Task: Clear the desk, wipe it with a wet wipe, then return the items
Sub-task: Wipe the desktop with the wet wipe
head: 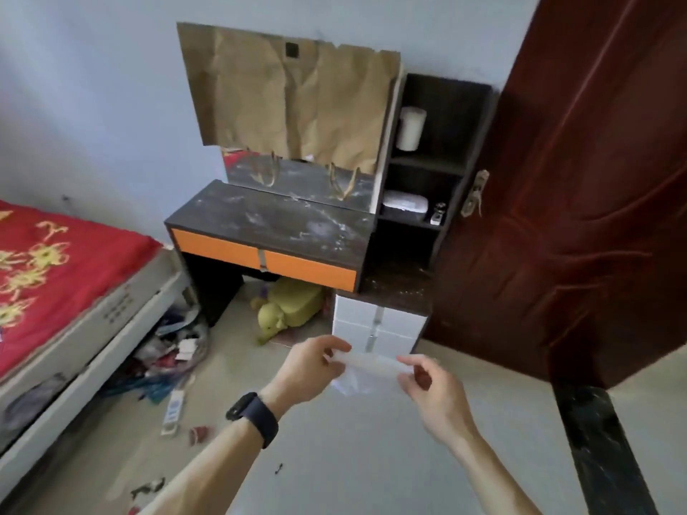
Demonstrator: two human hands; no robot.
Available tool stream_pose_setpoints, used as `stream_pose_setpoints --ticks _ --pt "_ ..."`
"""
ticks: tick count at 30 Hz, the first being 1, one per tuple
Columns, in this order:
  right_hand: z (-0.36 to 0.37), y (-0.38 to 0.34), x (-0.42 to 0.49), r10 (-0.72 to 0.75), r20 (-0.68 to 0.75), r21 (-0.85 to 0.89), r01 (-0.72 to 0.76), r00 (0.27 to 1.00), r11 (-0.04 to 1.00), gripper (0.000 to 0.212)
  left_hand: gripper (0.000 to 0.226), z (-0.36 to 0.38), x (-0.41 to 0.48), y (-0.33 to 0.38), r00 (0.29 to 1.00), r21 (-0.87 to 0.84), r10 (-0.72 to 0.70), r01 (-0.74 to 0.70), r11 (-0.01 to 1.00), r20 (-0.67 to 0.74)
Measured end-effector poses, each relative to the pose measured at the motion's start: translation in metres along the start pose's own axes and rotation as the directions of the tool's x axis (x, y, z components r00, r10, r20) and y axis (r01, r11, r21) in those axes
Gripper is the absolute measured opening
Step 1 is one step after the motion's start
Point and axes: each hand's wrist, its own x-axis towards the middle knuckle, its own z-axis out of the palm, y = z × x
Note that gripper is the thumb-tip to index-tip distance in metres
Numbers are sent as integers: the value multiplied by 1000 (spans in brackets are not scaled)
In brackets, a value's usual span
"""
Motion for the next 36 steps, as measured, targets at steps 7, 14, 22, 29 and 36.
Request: stream_pose_setpoints --ticks 7,14,22,29,36 --pt "63 -51 99 -157 -11 -116 155 987 981 16 14 -79 46 -57 970 30 -17 26 999 -244" --pt "122 -76 213 -43 93 162 28 995 986 36 27 -130 139 -90 946 -290 -198 121 949 -255" --pt "173 -115 360 27 500 594 -366 866 717 29 27 -207 274 -117 912 -636 -401 258 727 -88" --pt "224 -126 462 92 538 504 -407 838 762 24 18 -253 340 -166 912 -763 -409 279 583 21" --pt "265 -150 538 76 656 311 -361 751 879 32 25 -295 394 -221 851 -836 -490 401 373 190"
